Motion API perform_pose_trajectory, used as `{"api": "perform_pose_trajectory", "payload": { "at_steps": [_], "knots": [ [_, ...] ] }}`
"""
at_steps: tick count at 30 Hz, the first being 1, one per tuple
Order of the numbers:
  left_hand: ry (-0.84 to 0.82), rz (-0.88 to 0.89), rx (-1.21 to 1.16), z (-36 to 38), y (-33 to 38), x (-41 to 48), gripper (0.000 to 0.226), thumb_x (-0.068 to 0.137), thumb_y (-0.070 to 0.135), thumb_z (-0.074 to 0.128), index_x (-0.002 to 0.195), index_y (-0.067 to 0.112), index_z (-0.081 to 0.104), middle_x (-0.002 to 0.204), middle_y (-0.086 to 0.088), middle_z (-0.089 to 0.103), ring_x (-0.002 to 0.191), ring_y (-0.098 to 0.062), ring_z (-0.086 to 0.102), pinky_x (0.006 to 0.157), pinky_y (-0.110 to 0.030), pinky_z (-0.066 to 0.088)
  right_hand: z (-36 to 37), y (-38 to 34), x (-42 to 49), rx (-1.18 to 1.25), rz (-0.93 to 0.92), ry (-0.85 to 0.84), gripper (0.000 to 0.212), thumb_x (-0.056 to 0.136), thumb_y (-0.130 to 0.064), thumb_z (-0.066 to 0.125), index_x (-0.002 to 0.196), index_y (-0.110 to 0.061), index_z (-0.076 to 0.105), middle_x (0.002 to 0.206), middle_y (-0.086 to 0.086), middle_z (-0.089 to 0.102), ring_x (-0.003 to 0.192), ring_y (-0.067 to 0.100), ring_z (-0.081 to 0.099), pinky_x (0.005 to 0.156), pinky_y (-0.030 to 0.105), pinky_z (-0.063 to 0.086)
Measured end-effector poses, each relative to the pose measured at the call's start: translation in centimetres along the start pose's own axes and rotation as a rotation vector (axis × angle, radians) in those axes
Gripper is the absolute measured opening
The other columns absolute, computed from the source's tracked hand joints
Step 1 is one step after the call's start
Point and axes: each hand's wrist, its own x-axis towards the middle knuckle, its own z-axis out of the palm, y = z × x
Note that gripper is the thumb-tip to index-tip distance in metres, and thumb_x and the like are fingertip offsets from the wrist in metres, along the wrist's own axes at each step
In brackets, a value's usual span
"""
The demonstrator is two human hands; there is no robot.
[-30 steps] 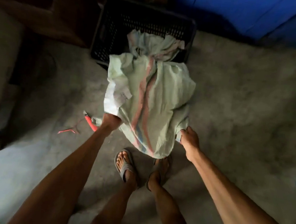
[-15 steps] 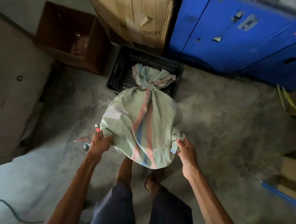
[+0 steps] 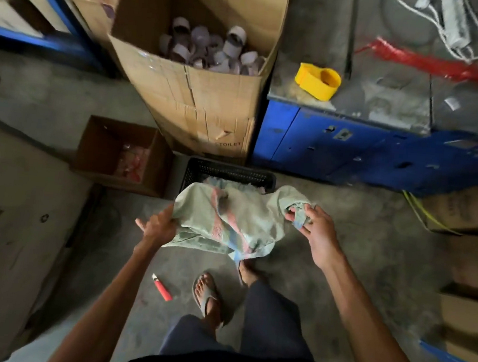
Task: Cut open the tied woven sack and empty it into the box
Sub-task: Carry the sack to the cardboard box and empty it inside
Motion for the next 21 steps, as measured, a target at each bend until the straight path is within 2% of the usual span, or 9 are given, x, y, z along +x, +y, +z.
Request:
{"api": "perform_pose_trajectory", "payload": {
  "at_steps": [2, 4, 6, 9, 11, 14, 15, 17, 21],
  "knots": [
    [0.001, 0.005, -0.319, 0.6, 1.6, 1.2, 0.057, 0.095, 0.005, 0.055, 0.15, 0.018, 0.043, 0.135, -0.021, 0.059, 0.113, -0.036, 0.061, 0.086, -0.036, 0.054, 0.2, -1.1, 1.7, -0.01, 0.028, -0.001, 0.02, 0.106, -0.018, 0.047, 0.099, -0.015, 0.066, 0.102, 0.008, 0.075, 0.086, 0.022, 0.074, 0.088, 0.033, 0.055],
    [0.01, -0.144, -0.697, 1.7, 3.4, 1.6, 0.047, 0.094, -0.003, 0.047, 0.137, 0.016, 0.051, 0.115, -0.016, 0.064, 0.087, -0.029, 0.065, 0.049, -0.029, 0.059, 0.3, -2.0, 2.9, -0.04, 0.075, -0.018, 0.02, 0.105, -0.019, 0.048, 0.1, -0.015, 0.067, 0.103, 0.009, 0.074, 0.086, 0.022, 0.073, 0.078, 0.03, 0.055],
    [0.043, -0.285, -0.935, 3.5, 4.5, 2.8, 0.037, 0.095, -0.003, 0.048, 0.126, 0.016, 0.053, 0.104, -0.011, 0.065, 0.08, -0.026, 0.066, 0.048, -0.03, 0.058, 0.3, -2.5, 4.1, -0.046, 0.11, -0.021, 0.021, 0.105, -0.019, 0.048, 0.102, -0.014, 0.068, 0.103, 0.009, 0.074, 0.088, 0.022, 0.073, 0.077, 0.03, 0.054],
    [0.107, -0.416, -0.997, 5.2, 6.3, 4.9, 0.034, 0.09, 0.005, 0.064, 0.124, 0.003, 0.059, 0.116, -0.019, 0.067, 0.096, -0.029, 0.066, 0.072, -0.036, 0.056, 0.8, -3.4, 6.3, -0.073, 0.136, -0.031, 0.023, 0.104, -0.02, 0.047, 0.104, -0.013, 0.069, 0.101, 0.01, 0.075, 0.088, 0.022, 0.072, 0.083, 0.033, 0.055],
    [0.029, -0.463, -0.83, 5.3, 6.8, 4.9, 0.047, 0.088, 0.021, 0.073, 0.125, -0.005, 0.057, 0.116, -0.021, 0.064, 0.102, -0.03, 0.065, 0.073, -0.035, 0.054, 1.3, -3.9, 7.0, -0.138, 0.155, -0.045, 0.023, 0.103, -0.018, 0.047, 0.109, -0.008, 0.068, 0.099, 0.011, 0.074, 0.083, 0.021, 0.071, 0.073, 0.029, 0.056],
    [-0.105, -0.396, -0.161, 5.1, 4.6, 4.3, 0.102, 0.072, 0.056, 0.081, 0.143, -0.006, 0.042, 0.141, -0.023, 0.051, 0.132, -0.035, 0.052, 0.102, -0.038, 0.046, 2.3, -4.0, 7.1, -0.234, 0.163, -0.069, 0.023, 0.102, -0.013, 0.045, 0.106, -0.004, 0.066, 0.094, 0.015, 0.07, 0.076, 0.022, 0.066, 0.05, 0.016, 0.053],
    [-0.159, -0.353, -0.003, 5.0, 3.4, 4.1, 0.106, 0.069, 0.057, 0.082, 0.145, -0.003, 0.041, 0.143, -0.022, 0.049, 0.134, -0.034, 0.049, 0.106, -0.037, 0.044, 2.5, -4.0, 7.1, -0.245, 0.162, -0.066, 0.023, 0.102, -0.012, 0.044, 0.102, -0.005, 0.066, 0.091, 0.014, 0.069, 0.073, 0.022, 0.064, 0.047, 0.015, 0.052],
    [-0.252, -0.348, 0.169, 5.0, 0.8, 4.3, 0.088, 0.072, 0.047, 0.083, 0.141, 0.005, 0.05, 0.14, -0.015, 0.055, 0.132, -0.028, 0.053, 0.104, -0.035, 0.045, 3.0, -4.2, 7.4, -0.287, 0.159, -0.032, 0.025, 0.1, -0.013, 0.042, 0.097, -0.006, 0.066, 0.081, 0.011, 0.066, 0.065, 0.021, 0.062, 0.053, 0.02, 0.054],
    [-0.284, -0.349, 0.232, 3.4, -0.6, 3.7, 0.057, 0.087, 0.037, 0.064, 0.137, 0.009, 0.057, 0.138, -0.012, 0.061, 0.127, -0.028, 0.058, 0.101, -0.036, 0.048, 3.5, -4.9, 7.3, -0.41, 0.2, 0.004, 0.026, 0.098, -0.021, 0.043, 0.094, -0.008, 0.065, 0.073, 0.005, 0.062, 0.057, 0.016, 0.056, 0.06, 0.026, 0.052]
  ]
}}
